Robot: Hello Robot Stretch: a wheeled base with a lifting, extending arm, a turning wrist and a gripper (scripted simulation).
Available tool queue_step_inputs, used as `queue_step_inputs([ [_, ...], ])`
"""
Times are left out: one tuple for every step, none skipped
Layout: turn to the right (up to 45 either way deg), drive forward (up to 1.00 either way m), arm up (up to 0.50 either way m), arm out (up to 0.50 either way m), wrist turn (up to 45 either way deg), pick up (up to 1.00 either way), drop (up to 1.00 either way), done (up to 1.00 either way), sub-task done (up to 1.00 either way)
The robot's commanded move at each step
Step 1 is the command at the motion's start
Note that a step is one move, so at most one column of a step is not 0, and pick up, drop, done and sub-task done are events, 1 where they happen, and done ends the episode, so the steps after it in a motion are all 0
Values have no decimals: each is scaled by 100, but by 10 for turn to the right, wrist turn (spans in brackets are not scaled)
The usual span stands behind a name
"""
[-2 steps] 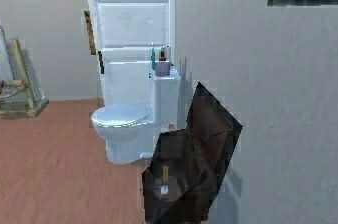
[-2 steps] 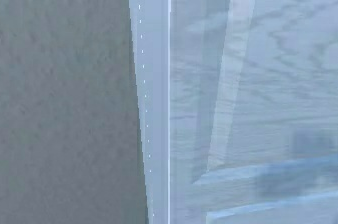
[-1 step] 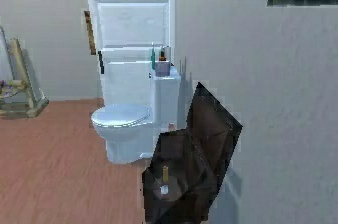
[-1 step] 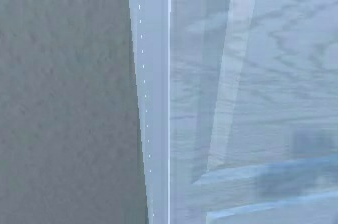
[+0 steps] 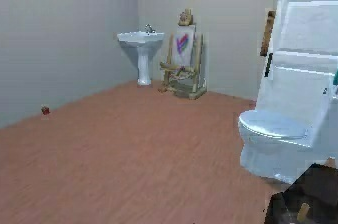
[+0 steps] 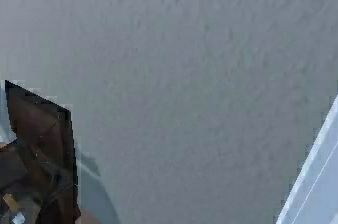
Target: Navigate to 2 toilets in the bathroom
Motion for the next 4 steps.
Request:
queue_step_inputs([
  [-450, 0, 0, 0, 0, 0, 0, 0, 0],
  [-150, 0, 0, 0, 0, 0, 0, 0, 0],
  [0, 15, 0, 0, 0, 0, 0, 0, 0],
  [450, 0, 0, 0, 0, 0, 0, 0, 0],
])
